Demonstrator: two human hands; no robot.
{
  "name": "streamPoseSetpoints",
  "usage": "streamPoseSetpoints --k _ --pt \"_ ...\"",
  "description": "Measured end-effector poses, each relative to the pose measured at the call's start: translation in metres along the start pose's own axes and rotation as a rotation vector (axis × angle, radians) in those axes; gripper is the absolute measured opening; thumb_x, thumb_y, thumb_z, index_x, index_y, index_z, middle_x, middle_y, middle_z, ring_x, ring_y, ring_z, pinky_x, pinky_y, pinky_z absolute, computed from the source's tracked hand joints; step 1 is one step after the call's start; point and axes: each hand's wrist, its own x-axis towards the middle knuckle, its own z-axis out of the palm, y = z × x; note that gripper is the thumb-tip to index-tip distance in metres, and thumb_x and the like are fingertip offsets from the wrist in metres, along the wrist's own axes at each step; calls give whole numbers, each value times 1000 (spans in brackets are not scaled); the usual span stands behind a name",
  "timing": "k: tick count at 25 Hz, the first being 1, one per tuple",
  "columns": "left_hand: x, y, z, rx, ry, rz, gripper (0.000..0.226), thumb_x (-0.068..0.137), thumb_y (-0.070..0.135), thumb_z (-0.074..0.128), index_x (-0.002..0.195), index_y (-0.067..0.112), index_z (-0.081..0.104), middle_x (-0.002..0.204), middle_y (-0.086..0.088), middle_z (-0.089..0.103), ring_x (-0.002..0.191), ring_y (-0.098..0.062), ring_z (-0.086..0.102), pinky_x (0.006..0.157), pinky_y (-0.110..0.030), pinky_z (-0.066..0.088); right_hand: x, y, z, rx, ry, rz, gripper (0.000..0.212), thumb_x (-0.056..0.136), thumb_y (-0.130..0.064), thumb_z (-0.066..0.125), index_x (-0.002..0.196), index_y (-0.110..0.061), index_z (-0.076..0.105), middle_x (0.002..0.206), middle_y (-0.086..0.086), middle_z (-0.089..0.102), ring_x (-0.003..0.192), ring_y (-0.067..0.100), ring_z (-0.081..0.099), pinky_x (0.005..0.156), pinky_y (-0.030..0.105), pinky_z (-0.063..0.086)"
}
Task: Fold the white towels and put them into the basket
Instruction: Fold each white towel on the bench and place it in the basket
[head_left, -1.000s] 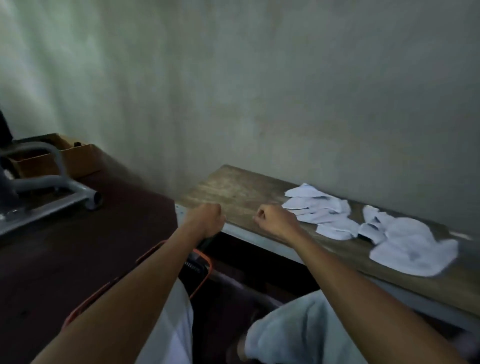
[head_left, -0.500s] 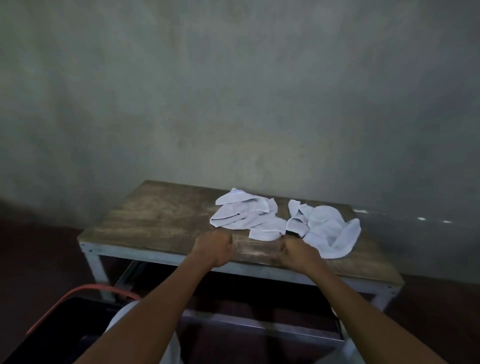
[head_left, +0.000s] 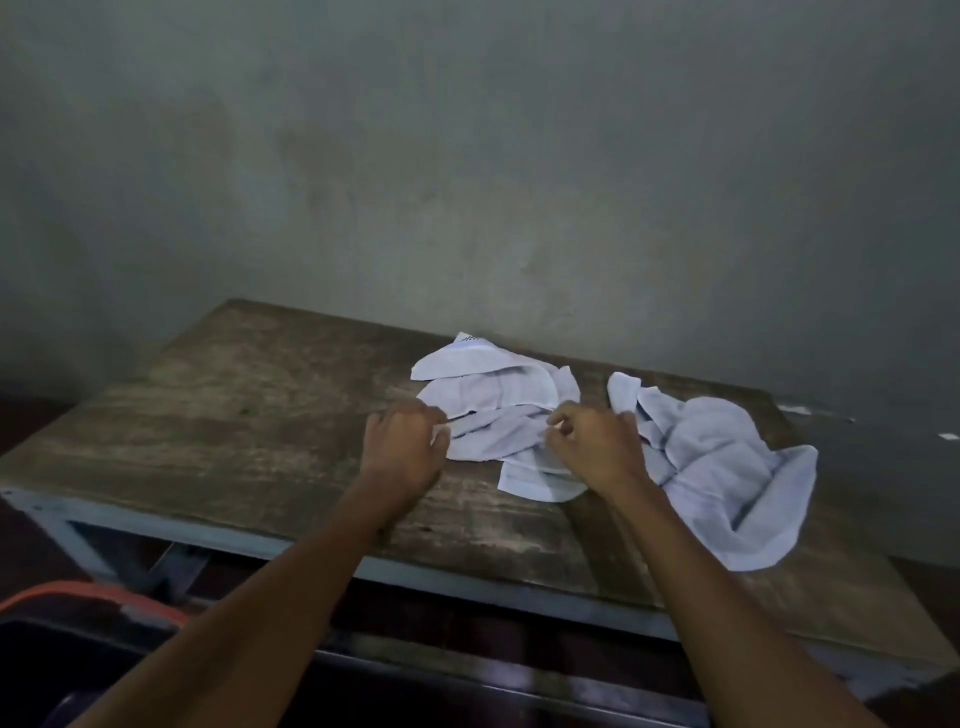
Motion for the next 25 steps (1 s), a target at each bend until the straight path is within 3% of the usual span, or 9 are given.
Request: streamPoseSetpoints --k 6,12,15,17,21,23,25 --pt "34 -20 32 -36 -31 -39 29 87 36 53 114 29 62 115 1 62 110 -21 54 93 -36 36 57 3 34 -335 -73 -82 40 92 -28 48 131 -30 48 132 0 49 124 23 40 98 39 30" --pt "33 -19 39 -19 69 -82 15 87 33 52 89 24 64 94 3 63 98 -21 54 78 -33 31 71 3 43 -284 -71 -26 27 91 -22 50 115 -27 61 116 6 54 109 27 53 93 38 39" --pt "32 -15 39 -64 94 -92 14 81 32 54 74 21 56 77 3 60 82 -20 52 74 -31 28 73 5 34 -91 -68 25 23 92 -20 51 104 -29 68 109 6 61 97 26 60 80 34 49" --pt "34 -7 36 -116 88 -1 16 76 33 53 66 21 50 64 5 56 67 -16 51 72 -28 29 75 6 27 75 -32 62 22 92 -20 51 99 -27 71 99 2 68 91 24 63 71 28 45" --pt "32 9 35 -364 -124 246 23 69 39 48 58 19 50 50 7 49 49 -6 43 53 -22 35 85 9 15 522 -14 41 17 89 -13 58 90 -23 71 84 -1 70 78 19 66 77 32 49" --pt "32 19 36 -439 -117 190 25 72 37 49 57 16 52 50 5 50 50 -6 44 52 -27 39 82 9 6 695 -84 55 19 89 -8 59 86 -23 70 82 -4 70 74 13 66 73 30 50" --pt "39 28 27 -494 52 84 25 77 37 49 64 19 58 59 5 59 56 -5 50 57 -27 41 75 11 -4 760 -192 32 24 87 -6 61 82 -27 70 85 -5 70 79 11 65 72 23 48"
